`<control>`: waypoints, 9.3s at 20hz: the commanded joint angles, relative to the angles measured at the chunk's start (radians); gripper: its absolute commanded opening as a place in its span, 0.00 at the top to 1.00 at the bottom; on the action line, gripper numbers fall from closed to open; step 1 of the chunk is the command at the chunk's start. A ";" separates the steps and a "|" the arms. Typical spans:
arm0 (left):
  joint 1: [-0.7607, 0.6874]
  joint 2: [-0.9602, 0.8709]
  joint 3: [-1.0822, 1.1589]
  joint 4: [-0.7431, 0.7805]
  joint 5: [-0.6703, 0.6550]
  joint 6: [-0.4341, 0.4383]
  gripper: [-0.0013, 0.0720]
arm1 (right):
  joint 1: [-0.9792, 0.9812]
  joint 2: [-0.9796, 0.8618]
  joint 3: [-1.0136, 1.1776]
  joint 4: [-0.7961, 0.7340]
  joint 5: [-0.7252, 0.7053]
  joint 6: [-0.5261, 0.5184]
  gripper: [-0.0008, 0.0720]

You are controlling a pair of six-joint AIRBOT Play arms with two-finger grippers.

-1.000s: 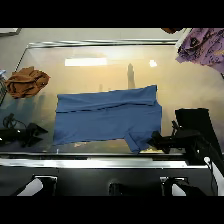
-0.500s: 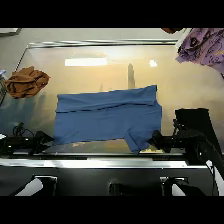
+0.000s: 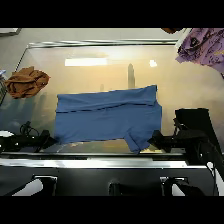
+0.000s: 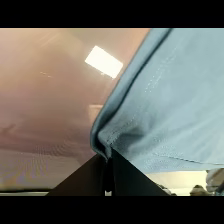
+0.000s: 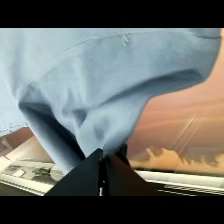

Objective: Fold the clothes and pants, and hang the long-sleeved shirts on hangers.

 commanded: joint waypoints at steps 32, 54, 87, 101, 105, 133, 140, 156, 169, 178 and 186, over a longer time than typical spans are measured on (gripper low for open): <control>-0.306 -0.107 0.439 0.306 0.246 -0.262 0.97 | 0.004 -0.485 0.797 -0.185 -0.102 0.040 0.95; -0.320 -0.347 0.822 0.367 0.103 -0.298 0.35 | -0.092 -0.731 1.167 -0.220 -0.323 0.018 0.30; -0.808 -0.463 0.852 -0.153 0.331 -0.325 0.97 | 0.002 -0.450 1.047 -0.287 -0.296 0.134 0.95; -1.274 -0.898 1.260 -0.310 0.474 -0.520 0.97 | 0.002 -0.332 1.208 -0.516 -0.502 0.273 0.95; -1.309 -0.961 1.333 -0.383 0.501 -0.518 0.97 | 0.002 -0.308 1.210 -0.536 -0.512 0.276 0.95; -0.398 -0.313 1.361 0.485 -0.270 -0.506 0.96 | 0.784 -0.584 1.210 -0.549 0.013 1.005 0.95; -0.395 -0.313 1.361 0.485 -0.273 -0.504 0.96 | 0.808 -0.696 1.210 -0.504 0.150 1.077 0.95; -0.401 -0.313 1.361 0.484 -0.299 -0.504 0.96 | 0.568 -0.446 1.212 -0.338 0.126 0.634 0.30; -0.401 -0.313 1.361 0.484 -0.299 -0.508 0.96 | -0.010 -0.551 0.712 0.102 -0.217 -0.091 0.26; -0.401 -0.313 1.361 0.484 -0.299 -0.507 0.96 | 0.153 -0.718 0.648 0.243 -0.036 -0.222 0.32; -0.401 -0.313 1.361 0.484 -0.299 -0.507 0.96 | 0.189 -0.695 0.679 0.264 0.050 -0.226 0.95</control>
